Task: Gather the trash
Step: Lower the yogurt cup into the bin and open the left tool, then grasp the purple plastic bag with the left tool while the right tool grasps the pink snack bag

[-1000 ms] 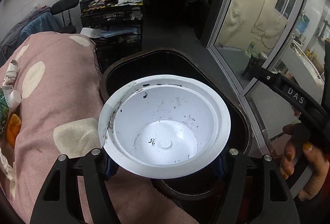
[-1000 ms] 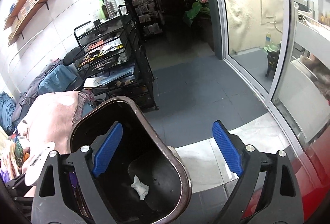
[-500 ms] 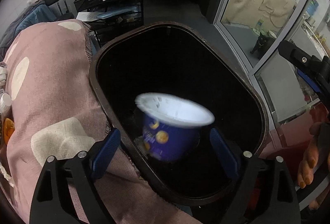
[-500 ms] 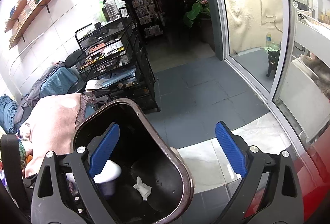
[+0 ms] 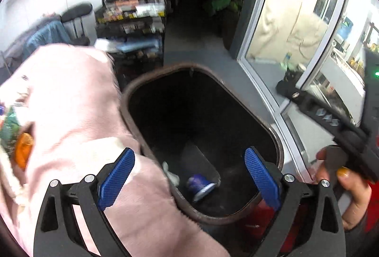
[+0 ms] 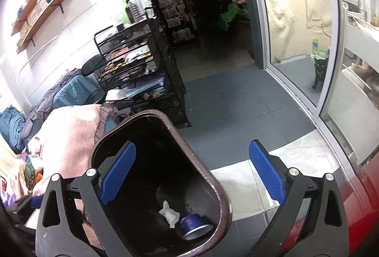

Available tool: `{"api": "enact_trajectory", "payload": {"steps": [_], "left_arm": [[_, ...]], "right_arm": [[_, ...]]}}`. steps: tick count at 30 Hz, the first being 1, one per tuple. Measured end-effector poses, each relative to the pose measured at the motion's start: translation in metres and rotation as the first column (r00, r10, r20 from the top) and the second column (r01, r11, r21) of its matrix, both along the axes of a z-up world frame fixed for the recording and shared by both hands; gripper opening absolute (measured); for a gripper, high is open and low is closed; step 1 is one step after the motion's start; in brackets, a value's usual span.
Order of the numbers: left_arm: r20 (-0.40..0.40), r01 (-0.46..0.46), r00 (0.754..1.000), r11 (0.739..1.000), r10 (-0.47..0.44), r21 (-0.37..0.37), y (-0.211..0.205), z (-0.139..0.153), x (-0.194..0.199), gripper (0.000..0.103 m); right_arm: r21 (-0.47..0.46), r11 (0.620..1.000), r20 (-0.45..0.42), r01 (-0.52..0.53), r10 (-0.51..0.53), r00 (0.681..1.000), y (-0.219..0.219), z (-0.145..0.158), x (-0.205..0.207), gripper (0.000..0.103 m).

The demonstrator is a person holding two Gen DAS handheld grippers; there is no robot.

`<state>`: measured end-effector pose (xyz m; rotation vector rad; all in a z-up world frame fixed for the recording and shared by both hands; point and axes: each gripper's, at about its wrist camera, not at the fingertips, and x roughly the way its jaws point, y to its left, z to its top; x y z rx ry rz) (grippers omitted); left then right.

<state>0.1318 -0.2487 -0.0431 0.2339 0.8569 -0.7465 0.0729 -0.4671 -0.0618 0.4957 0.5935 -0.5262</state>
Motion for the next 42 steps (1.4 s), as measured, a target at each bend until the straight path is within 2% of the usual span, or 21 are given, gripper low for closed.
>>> {"api": "enact_trajectory", "payload": {"steps": [7, 13, 22, 28, 31, 37, 42], "left_arm": [[0.153, -0.053, 0.986, 0.995, 0.066, -0.091, 0.048, 0.028, -0.023, 0.098], [0.202, -0.128, 0.967, 0.981, 0.156, -0.143, 0.091, 0.038, -0.030, 0.098], [0.239, -0.291, 0.917, 0.946, 0.319, -0.143, 0.166, 0.034, -0.032, 0.098], [0.231, -0.411, 0.870, 0.900, 0.435, -0.146, 0.219, 0.030, -0.031, 0.098], [0.224, -0.475, 0.839, 0.868, 0.497, -0.144, 0.248, 0.025, -0.031, 0.098], [0.187, -0.587, 0.774, 0.796, 0.605, -0.147, 0.307, 0.014, -0.032, 0.098], [0.150, -0.671, 0.709, 0.724, 0.690, -0.158, 0.352, 0.006, -0.033, 0.098]], "right_arm": [[-0.019, 0.996, 0.030, -0.085, 0.086, 0.996, 0.024, 0.003, 0.007, 0.095], [-0.035, 0.981, 0.053, -0.189, 0.191, 0.980, 0.060, 0.007, 0.015, 0.095], [-0.086, 0.919, 0.050, -0.385, 0.390, 0.919, 0.138, 0.017, 0.035, 0.095], [-0.117, 0.847, 0.040, -0.518, 0.525, 0.850, 0.189, 0.025, 0.050, 0.095], [-0.123, 0.808, 0.031, -0.576, 0.583, 0.812, 0.214, 0.028, 0.057, 0.095], [-0.126, 0.717, 0.003, -0.686, 0.691, 0.722, 0.263, 0.030, 0.069, 0.095], [-0.088, 0.636, -0.017, -0.767, 0.769, 0.640, 0.301, 0.029, 0.081, 0.095]]}}
